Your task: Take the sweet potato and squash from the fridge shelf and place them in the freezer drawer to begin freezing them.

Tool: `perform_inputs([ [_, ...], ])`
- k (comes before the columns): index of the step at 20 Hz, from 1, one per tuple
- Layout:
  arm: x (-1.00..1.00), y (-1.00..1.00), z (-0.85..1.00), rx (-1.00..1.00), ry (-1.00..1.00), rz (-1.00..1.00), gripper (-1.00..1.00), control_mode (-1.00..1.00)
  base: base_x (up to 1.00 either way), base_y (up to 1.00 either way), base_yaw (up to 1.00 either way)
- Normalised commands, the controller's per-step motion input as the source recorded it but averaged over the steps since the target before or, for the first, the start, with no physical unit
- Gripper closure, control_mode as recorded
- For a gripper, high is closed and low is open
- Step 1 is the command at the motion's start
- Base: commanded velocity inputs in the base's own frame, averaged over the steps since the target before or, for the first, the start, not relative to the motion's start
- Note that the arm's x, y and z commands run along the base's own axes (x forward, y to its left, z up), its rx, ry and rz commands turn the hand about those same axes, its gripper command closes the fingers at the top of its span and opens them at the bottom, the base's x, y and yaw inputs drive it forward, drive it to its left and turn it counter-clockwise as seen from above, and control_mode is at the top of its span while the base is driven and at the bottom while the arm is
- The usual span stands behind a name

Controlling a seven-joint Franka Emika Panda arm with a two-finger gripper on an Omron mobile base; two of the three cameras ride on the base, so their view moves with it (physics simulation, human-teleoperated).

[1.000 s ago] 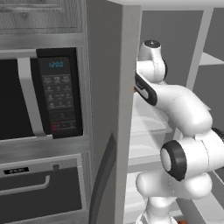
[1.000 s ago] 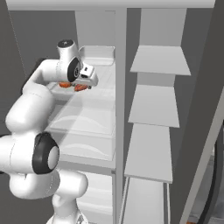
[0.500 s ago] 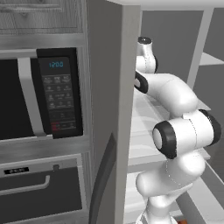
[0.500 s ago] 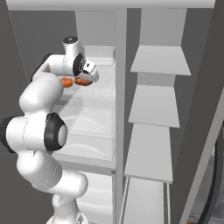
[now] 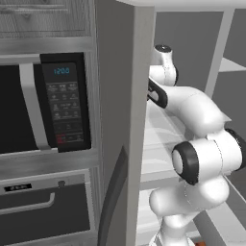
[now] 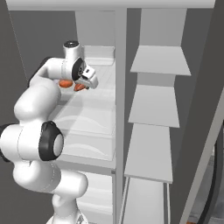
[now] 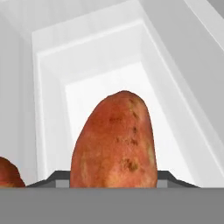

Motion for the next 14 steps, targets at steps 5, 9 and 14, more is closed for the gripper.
perform_inputs([
  [5,-0.67,0.00,-0.04,0.00,-0.01,0.00,1.00,-1.00,0.00,0.00,0.00],
  [9,-1.00,0.00,0.00,0.00,-0.08,0.00,1.00,-1.00,0.00,0.00,0.00],
  [14,-1.00,0.00,0.00,0.00,-0.01,0.00,1.00,-1.00,0.00,0.00,0.00],
])
